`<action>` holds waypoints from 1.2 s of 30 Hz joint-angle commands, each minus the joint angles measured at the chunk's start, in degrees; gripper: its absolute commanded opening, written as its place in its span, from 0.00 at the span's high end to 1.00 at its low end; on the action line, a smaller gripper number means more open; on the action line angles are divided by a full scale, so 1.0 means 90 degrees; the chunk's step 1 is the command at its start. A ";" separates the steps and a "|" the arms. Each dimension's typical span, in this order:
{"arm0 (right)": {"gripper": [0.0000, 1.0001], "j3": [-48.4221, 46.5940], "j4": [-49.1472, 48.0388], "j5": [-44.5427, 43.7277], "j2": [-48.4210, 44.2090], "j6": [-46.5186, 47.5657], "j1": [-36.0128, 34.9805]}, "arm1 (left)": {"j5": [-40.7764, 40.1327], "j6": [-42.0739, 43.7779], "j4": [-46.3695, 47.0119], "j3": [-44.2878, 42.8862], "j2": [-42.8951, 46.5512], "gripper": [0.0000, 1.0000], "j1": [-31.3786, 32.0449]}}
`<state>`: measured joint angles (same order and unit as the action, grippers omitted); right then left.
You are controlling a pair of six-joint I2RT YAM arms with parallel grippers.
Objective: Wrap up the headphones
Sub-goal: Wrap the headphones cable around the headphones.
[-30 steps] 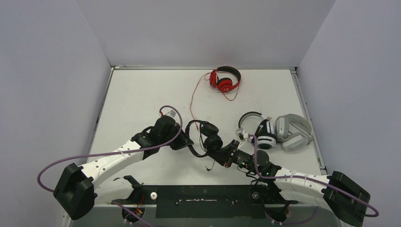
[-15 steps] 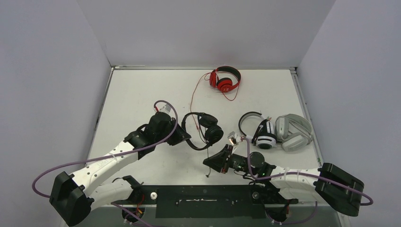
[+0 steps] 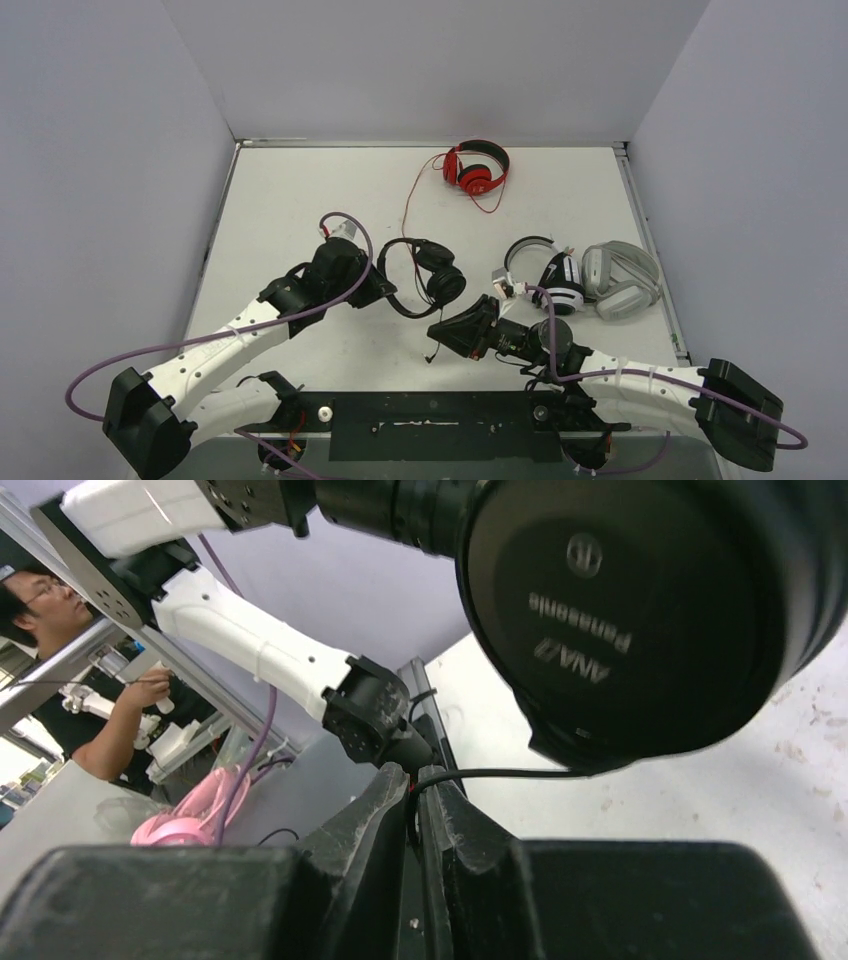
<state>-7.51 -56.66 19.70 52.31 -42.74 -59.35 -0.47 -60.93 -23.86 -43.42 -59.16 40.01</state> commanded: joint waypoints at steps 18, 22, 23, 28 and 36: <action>0.80 -0.1604 0.1495 -0.0858 0.0844 0.0026 -0.0067 | -0.0668 0.0548 -0.0010 -0.0199 -0.0423 1.00 0.0038; 0.81 -0.1918 0.2296 -0.1248 0.1162 -0.0057 -0.0065 | -0.0725 0.0592 -0.0148 -0.0105 -0.0575 1.00 0.0108; 0.80 -0.1935 0.2382 -0.1309 0.1236 -0.0099 -0.0070 | -0.0786 0.0604 -0.0164 -0.0058 -0.0623 1.00 0.0139; 0.79 -0.1877 0.2484 -0.1741 0.1432 -0.0368 -0.0068 | -0.0992 0.0532 -0.0123 0.0137 -0.0752 1.00 0.0288; 0.79 -0.1898 0.2946 -0.2131 0.1437 -0.0328 -0.0064 | -0.0969 0.0585 -0.0064 0.0164 -0.0995 1.00 0.0352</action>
<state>-22.76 -31.68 4.01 65.28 -45.87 -59.72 -9.78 -56.27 -27.24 -41.06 -67.90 42.70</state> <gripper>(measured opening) 0.206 0.046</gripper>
